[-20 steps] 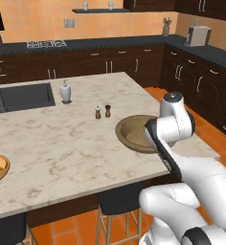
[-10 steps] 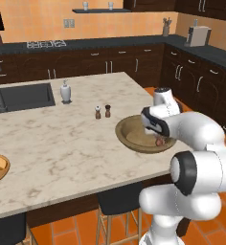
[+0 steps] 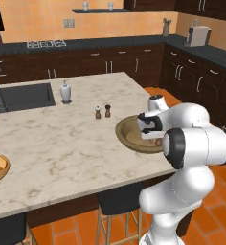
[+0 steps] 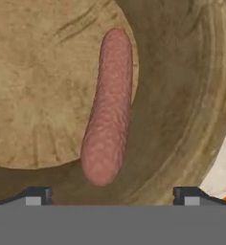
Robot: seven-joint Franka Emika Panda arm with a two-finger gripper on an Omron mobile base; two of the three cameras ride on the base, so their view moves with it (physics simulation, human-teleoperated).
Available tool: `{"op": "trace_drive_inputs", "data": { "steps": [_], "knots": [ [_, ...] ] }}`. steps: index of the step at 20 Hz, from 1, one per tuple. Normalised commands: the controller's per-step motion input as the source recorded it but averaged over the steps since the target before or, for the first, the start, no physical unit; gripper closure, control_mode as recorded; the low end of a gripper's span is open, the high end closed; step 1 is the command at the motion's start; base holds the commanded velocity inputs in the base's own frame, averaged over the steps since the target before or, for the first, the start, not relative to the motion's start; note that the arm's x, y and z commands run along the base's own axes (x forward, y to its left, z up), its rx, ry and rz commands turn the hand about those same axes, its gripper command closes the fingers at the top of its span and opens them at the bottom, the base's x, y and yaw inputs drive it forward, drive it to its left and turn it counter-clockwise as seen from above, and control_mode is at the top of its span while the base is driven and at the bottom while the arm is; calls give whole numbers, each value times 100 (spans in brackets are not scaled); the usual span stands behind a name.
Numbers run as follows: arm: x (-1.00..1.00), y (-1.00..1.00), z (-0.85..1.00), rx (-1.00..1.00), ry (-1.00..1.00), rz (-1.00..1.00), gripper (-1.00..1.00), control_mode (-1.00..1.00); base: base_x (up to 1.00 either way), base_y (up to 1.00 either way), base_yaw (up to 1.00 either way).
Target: Place one bun and one sausage from the bowl on each plate.
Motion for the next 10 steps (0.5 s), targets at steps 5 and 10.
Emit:
{"op": "trace_drive_inputs", "data": {
  "steps": [5, 10],
  "knots": [
    [45, -14, -20, 0, 4, 5, -100, -100, 0, 0, 0],
    [36, -17, -10, 0, 4, 6, -100, -100, 0, 0, 0]
  ]
}}
